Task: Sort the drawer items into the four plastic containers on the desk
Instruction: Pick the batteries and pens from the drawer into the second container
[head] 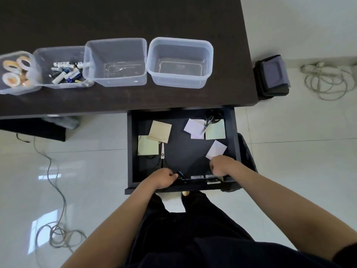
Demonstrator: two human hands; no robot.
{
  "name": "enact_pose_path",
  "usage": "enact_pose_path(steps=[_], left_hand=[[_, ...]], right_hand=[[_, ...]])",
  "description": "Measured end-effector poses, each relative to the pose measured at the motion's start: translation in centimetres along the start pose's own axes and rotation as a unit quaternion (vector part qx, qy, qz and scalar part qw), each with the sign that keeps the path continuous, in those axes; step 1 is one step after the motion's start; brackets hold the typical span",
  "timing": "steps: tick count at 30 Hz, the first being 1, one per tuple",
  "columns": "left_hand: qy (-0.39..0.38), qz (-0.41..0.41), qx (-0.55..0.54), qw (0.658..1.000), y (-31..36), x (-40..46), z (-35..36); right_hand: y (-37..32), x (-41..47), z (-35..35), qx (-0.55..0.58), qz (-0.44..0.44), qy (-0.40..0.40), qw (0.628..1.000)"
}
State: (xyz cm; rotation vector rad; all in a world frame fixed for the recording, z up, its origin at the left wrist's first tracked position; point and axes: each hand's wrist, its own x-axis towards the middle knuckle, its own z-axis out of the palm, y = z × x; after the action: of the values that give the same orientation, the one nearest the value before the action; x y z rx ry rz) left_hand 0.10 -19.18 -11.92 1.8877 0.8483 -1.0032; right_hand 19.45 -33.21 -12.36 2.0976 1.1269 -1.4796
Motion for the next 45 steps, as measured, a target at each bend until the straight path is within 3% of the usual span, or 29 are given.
enact_pose_path(steps=[5, 12, 15, 17, 21, 26, 36, 45], left_hand=[[-0.016, 0.016, -0.031, 0.999, 0.8, 0.6, 0.7], [0.035, 0.029, -0.091, 0.995, 0.4, 1.6, 1.4], [0.124, 0.071, -0.031, 0.989, 0.3, 2.4, 1.6], [0.126, 0.087, 0.006, 0.988, 0.6, 2.5, 1.6], [0.06, 0.096, 0.09, 0.989, 1.0, 2.9, 1.5], [-0.047, 0.084, 0.141, 0.985, 1.6, 3.3, 1.2], [-0.022, 0.099, 0.153, 0.983, 1.7, 3.8, 0.8], [-0.003, 0.108, 0.139, 0.984, 1.7, 4.2, 1.2]], right_hand=[[0.2, 0.3, 1.0, 0.022, -0.005, 0.008, 1.0], [0.8, 0.7, 1.8, 0.066, -0.032, 0.032, 0.997], [0.4, 0.4, 1.8, 0.034, -0.033, 0.096, 0.994], [-0.3, 0.5, 1.9, 0.033, -0.05, 0.142, 0.988], [-1.6, 1.1, 2.4, 0.122, -0.084, 0.071, 0.986], [-2.3, 1.7, 2.4, 0.095, -0.087, -0.008, 0.992], [-3.6, 2.5, 3.1, 0.146, -0.063, -0.018, 0.987], [-4.8, 2.1, 2.5, 0.085, -0.061, -0.034, 0.994]])
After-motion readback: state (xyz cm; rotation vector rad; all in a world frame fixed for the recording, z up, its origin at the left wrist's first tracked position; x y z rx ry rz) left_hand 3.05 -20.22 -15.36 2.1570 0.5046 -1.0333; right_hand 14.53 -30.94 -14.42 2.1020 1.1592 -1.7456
